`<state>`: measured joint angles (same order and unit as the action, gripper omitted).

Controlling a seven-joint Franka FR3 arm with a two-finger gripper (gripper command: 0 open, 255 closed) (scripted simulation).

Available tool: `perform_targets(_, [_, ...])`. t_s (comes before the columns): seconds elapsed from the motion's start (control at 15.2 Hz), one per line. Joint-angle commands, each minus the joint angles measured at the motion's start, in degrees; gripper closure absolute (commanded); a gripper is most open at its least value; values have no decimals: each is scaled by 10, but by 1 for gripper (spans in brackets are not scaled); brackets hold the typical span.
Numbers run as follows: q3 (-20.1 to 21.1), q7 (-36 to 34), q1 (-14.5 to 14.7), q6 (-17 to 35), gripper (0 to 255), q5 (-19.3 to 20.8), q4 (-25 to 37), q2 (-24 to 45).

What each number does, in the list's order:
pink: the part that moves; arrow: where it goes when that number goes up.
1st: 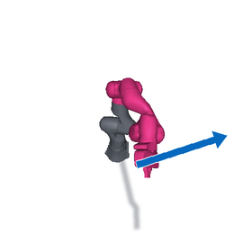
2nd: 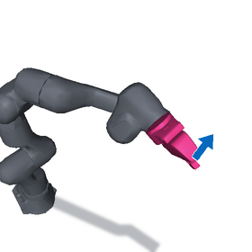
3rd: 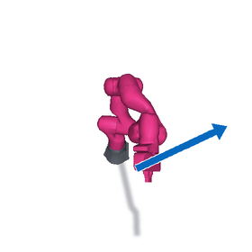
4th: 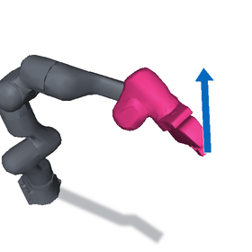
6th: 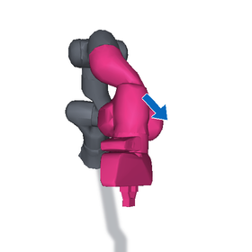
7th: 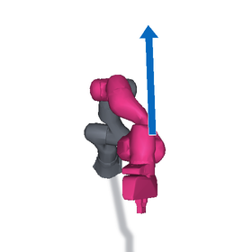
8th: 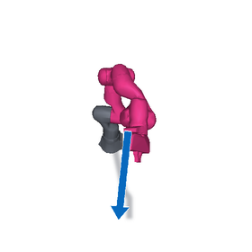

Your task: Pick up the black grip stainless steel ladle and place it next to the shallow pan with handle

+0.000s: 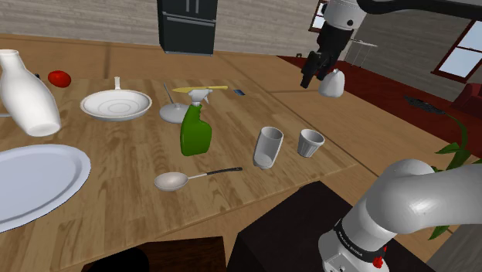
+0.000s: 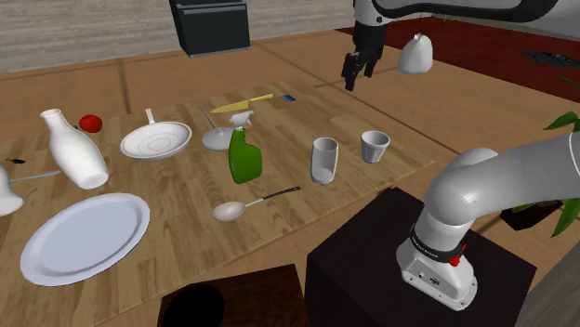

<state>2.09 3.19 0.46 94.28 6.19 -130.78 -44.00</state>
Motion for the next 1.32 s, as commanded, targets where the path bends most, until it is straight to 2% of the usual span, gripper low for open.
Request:
perform_targets(0.0, [0, 0, 0, 0, 0, 0, 0, 0])
perform_targets(1.25, [60, 194, 152, 253, 0, -29, -46, 213])
